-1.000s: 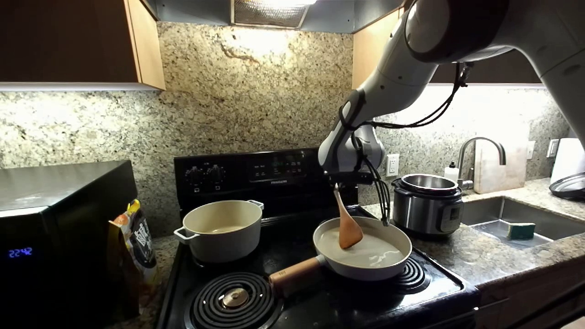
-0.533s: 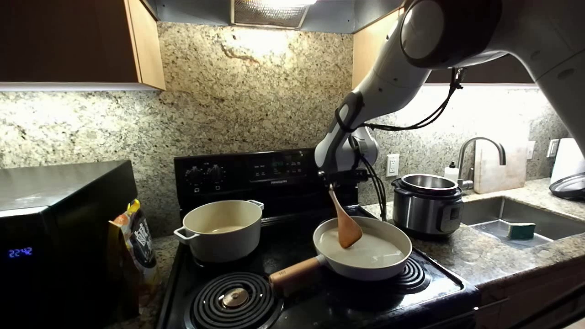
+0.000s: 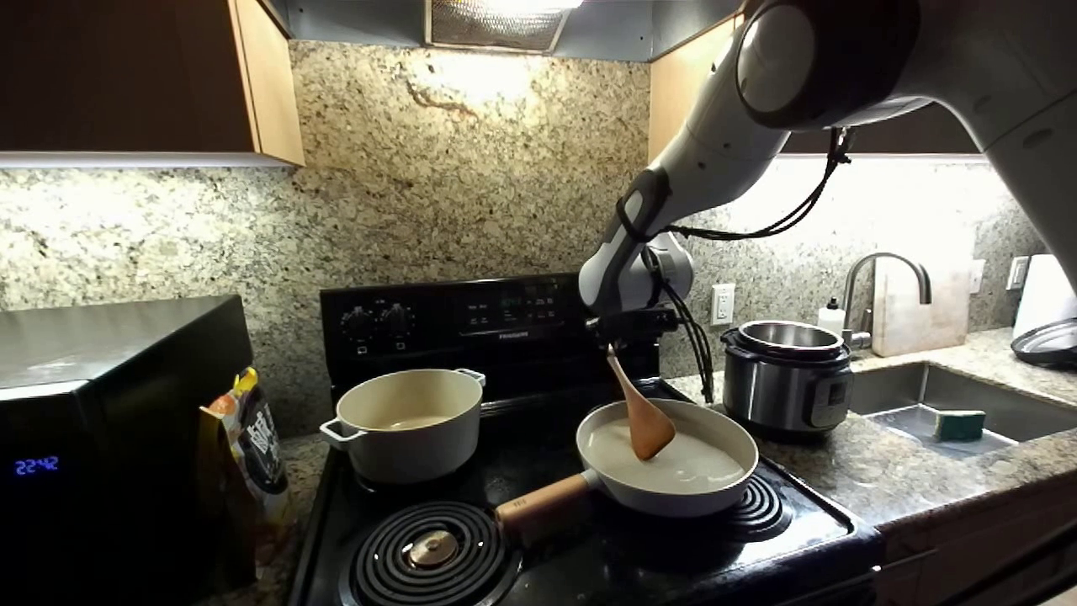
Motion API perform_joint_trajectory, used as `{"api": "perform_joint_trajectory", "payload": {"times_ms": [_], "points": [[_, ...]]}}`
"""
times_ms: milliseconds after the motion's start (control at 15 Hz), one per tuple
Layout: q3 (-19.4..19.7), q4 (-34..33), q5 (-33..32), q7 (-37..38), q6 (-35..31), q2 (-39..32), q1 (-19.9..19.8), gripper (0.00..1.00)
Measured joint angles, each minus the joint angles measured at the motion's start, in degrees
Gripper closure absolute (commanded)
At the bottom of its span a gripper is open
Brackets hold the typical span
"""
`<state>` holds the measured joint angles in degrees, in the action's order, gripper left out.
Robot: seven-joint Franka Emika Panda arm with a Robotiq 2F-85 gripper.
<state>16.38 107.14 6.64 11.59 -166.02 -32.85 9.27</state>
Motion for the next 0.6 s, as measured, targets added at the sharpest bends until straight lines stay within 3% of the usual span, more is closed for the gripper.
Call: {"api": "perform_joint_trajectory", "payload": {"times_ms": [333,600], "points": [[-0.06,9.07,-0.83,3.87,-7.68,0.31,1.96,0.94],[2.23,16.11,-0.48,6.55,-15.45,1.74,5.78,0.94]]}}
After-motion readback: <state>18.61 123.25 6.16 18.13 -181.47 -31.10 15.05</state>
